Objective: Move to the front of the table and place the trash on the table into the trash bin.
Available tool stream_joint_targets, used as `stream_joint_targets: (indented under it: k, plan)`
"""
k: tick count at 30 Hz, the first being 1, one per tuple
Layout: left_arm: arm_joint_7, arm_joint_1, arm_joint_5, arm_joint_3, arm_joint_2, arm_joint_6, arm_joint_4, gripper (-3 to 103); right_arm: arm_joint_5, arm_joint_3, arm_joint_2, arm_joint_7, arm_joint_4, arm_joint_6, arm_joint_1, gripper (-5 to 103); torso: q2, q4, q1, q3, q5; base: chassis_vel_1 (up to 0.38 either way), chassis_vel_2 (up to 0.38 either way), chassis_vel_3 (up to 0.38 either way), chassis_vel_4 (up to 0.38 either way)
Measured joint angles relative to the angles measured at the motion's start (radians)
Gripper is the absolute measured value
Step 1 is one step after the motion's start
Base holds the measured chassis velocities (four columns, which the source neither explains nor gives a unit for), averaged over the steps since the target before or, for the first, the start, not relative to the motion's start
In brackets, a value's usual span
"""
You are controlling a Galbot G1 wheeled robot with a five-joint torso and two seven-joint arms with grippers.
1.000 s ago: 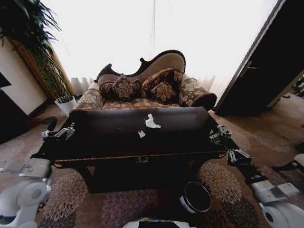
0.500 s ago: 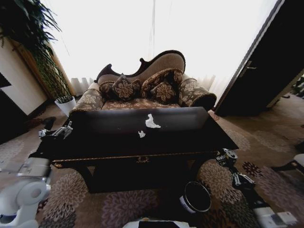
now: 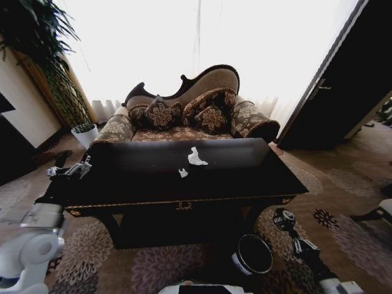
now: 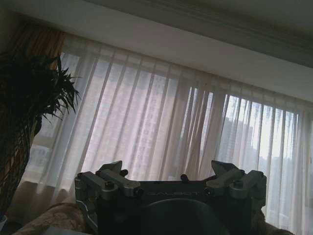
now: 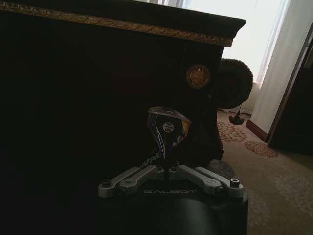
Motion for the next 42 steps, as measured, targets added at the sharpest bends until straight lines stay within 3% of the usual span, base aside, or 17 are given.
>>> stream_joint_targets:
  k: [7,13,19,42]
  plan:
    - [-0.005,0.018,-0.011,-0.028,0.012,-0.001,-0.019,100,-0.022,-0.073,-0.017,0.028,-0.166,-0.036,0.069,0,0.0,-0.0001,0.0,0.0,-0.0003,0.0,0.0,0.0,0.0]
    - [-0.006,0.049,-0.03,-0.077,0.019,-0.003,-0.039,100,-0.141,-0.152,-0.079,0.082,-0.285,-0.073,0.163,0,0.0,0.0003,0.0,0.0,-0.0002,0.0,0.0,0.0,0.0]
    - [-0.007,0.087,-0.039,-0.118,0.02,-0.005,-0.063,100,-0.203,-0.219,-0.118,0.097,-0.404,-0.091,0.232,0,0.0,0.0002,0.0,0.0,-0.0003,0.0,0.0,0.0,0.0]
    - [-0.007,0.238,-0.049,-0.242,0.002,-0.01,-0.129,100,-0.227,-0.45,-0.091,0.14,-0.718,-0.161,0.485,0,0.0,0.0002,0.0,0.0,-0.0003,0.0,0.0,0.0,0.0]
